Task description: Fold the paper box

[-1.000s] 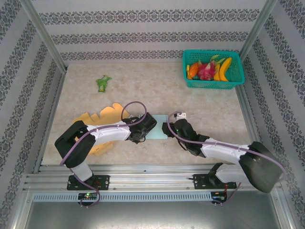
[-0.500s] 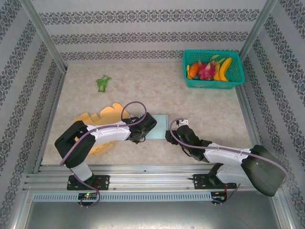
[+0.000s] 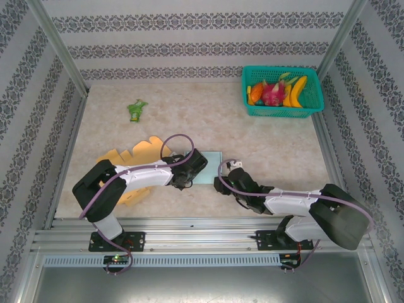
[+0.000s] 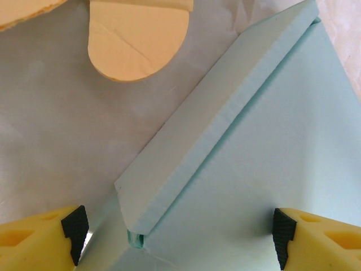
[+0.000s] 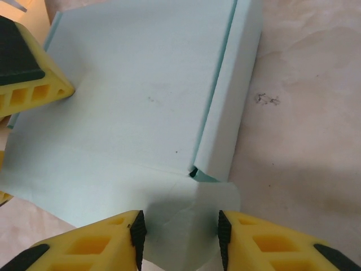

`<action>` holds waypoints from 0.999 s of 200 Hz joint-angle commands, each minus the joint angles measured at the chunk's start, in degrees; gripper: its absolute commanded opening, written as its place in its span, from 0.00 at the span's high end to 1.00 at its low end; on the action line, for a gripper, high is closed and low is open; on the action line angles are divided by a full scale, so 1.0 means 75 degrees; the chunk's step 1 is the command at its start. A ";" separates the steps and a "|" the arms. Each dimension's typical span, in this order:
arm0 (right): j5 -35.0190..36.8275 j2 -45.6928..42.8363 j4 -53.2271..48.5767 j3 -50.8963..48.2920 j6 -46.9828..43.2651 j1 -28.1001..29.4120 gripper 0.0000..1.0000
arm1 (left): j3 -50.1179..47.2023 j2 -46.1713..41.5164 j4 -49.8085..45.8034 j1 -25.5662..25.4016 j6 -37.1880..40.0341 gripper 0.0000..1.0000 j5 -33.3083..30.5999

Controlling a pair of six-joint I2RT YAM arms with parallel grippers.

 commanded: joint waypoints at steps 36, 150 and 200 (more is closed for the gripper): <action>-0.0098 -0.0250 0.0014 0.0151 0.0194 0.0143 0.65 | -0.0144 0.0228 -0.0820 0.0152 0.0157 0.15 -0.0135; -0.0067 -0.0337 -0.0194 0.0178 0.0085 0.0138 0.53 | -0.0043 0.0309 -0.1042 0.0152 0.0219 0.15 -0.0264; 0.0106 -0.0188 -0.0226 0.0180 -0.0014 0.0135 0.54 | 0.0044 0.0339 -0.1159 0.0152 0.0277 0.15 -0.0382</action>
